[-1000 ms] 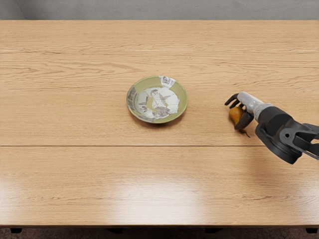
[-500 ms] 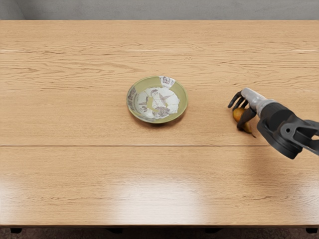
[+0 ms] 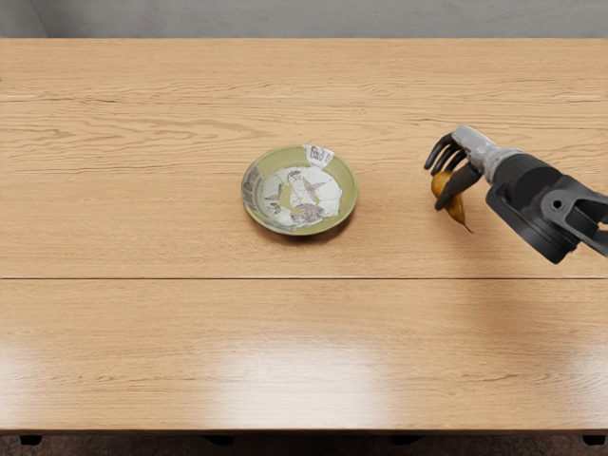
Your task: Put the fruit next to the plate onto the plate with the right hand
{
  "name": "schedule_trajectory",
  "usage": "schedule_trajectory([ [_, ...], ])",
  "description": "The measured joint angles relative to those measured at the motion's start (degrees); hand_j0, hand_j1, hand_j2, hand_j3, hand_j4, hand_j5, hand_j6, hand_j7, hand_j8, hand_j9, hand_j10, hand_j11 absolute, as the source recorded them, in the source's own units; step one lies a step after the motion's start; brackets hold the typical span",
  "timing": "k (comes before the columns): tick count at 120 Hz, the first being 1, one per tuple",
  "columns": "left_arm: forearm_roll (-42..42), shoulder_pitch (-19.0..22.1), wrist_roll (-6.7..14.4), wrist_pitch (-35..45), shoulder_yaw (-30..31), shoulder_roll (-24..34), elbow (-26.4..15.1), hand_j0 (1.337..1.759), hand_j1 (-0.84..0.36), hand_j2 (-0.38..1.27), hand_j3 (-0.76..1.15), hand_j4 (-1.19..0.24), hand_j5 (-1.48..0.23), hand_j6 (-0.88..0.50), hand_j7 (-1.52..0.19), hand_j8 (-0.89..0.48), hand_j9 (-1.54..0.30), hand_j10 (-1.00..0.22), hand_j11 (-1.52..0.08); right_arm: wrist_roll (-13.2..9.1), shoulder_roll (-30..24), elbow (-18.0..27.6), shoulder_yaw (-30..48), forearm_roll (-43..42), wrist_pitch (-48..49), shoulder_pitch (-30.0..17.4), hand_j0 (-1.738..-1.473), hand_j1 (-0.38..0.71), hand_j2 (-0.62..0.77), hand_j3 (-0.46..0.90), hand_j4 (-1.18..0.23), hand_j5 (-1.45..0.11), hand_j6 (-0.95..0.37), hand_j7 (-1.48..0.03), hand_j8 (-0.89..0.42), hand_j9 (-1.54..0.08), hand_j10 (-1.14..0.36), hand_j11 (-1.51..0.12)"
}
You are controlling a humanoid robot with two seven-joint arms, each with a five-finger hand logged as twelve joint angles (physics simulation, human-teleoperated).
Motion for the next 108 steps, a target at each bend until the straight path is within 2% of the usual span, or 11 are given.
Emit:
schedule_trajectory([
  [15, 0.0, 0.0, 0.0, 0.0, 0.0, 0.0, 0.0, 1.658, 0.35, 0.0, 0.0, 0.0, 0.0, 0.0, 0.0, 0.0, 0.0, 0.0, 0.0, 0.0, 0.6, 0.5, 1.1, 3.7, 5.4, 3.3, -1.656, 0.25, 0.51, 0.0, -0.8, -1.08, -0.67, -1.06, -0.55, -1.05, -0.68, -1.04],
  [30, 0.0, 0.1, 0.0, 0.0, 0.0, 0.0, 0.0, 1.658, 0.35, 0.0, 0.0, 0.0, 0.0, 0.0, 0.0, 0.0, 0.0, 0.0, 0.0, 0.0, 1.4, 0.3, 4.6, 7.5, 14.8, 5.9, -1.656, 0.25, 0.51, 0.0, -0.82, -1.11, -0.66, -1.08, -0.53, -1.06, -0.67, -1.05],
  [40, 0.0, 0.0, 0.0, 0.0, 0.0, 0.0, 0.0, 1.658, 0.35, 0.0, 0.0, 0.0, 0.0, 0.0, 0.0, 0.0, 0.0, 0.0, 0.0, 0.1, 3.2, -1.1, 5.8, 8.7, 18.5, 7.4, -1.655, 0.25, 0.51, 0.0, -0.82, -1.13, -0.65, -1.09, -0.52, -1.07, -0.67, -1.06],
  [52, 0.0, 0.0, 0.0, 0.0, 0.0, 0.0, 0.0, 1.658, 0.35, 0.0, 0.0, 0.0, 0.0, 0.0, 0.0, 0.0, 0.0, 0.0, 0.0, 0.1, 7.2, -4.4, 6.4, 9.3, 21.0, 9.8, -1.655, 0.25, 0.49, 0.0, -0.83, -1.15, -0.65, -1.1, -0.52, -1.08, -0.67, -1.07],
  [73, 0.0, 0.0, 0.0, 0.0, 0.0, 0.0, 0.0, 1.658, 0.35, 0.0, 0.0, 0.0, 0.0, 0.0, 0.0, 0.0, 0.0, 0.0, 0.0, 0.1, 16.1, -13.1, 6.3, 9.5, 24.3, 14.4, -1.656, 0.22, 0.44, 0.0, -0.84, -1.15, -0.66, -1.11, -0.53, -1.11, -0.66, -1.09],
  [86, 0.0, 0.1, 0.0, 0.0, 0.0, 0.0, 0.0, 1.658, 0.35, 0.0, 0.0, 0.0, 0.0, 0.0, 0.0, 0.0, 0.0, 0.0, 0.0, 0.1, 20.0, -17.1, 6.2, 9.5, 25.6, 16.8, -1.657, 0.21, 0.43, 0.0, -0.84, -1.15, -0.66, -1.11, -0.54, -1.12, -0.65, -1.1],
  [96, 0.0, 0.0, 0.0, 0.0, 0.0, 0.0, 0.0, 1.658, 0.35, 0.0, 0.0, 0.0, 0.0, 0.0, 0.0, 0.0, 0.0, 0.0, 0.0, 0.1, 22.5, -19.9, 6.1, 9.5, 26.4, 18.2, -1.657, 0.24, 0.49, 0.0, -0.84, -1.16, -0.65, -1.11, -0.52, -1.12, -0.64, -1.09],
  [108, 0.0, 0.0, 0.0, 0.0, 0.0, 0.0, 0.0, 1.658, 0.35, 0.0, 0.0, 0.0, 0.0, 0.0, 0.0, 0.0, 0.0, 0.0, 0.0, 0.1, 25.9, -23.7, 5.4, 9.4, 26.8, 19.4, -1.656, 0.22, 0.43, 0.0, -0.84, -1.15, -0.66, -1.11, -0.53, -1.12, -0.66, -1.09],
])
